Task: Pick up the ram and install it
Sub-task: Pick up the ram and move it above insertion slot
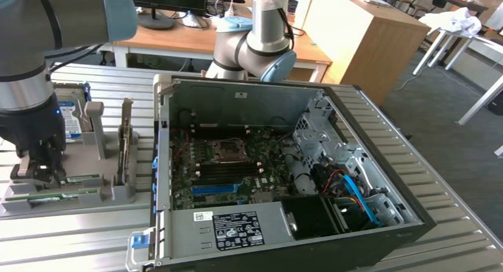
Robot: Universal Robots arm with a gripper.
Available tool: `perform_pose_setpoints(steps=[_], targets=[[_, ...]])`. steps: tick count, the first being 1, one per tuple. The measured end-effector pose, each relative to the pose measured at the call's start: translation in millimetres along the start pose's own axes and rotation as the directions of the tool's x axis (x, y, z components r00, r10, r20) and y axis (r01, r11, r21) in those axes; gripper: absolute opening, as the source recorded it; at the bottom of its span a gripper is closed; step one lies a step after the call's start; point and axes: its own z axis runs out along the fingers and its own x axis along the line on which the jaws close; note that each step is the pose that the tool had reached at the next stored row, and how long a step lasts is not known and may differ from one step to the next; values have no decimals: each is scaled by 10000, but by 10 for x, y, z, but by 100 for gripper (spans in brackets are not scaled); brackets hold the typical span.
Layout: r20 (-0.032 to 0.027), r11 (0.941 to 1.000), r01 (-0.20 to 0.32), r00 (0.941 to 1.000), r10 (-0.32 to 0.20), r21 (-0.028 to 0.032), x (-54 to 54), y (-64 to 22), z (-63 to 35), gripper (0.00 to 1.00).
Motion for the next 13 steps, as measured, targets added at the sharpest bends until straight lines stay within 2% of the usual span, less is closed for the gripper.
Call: perform_pose_setpoints(steps=[4,13], targets=[[0,10000,0,10000,0,-1,-1,0,34,30],[0,10000,0,10000,0,0,13,0,39,30]])
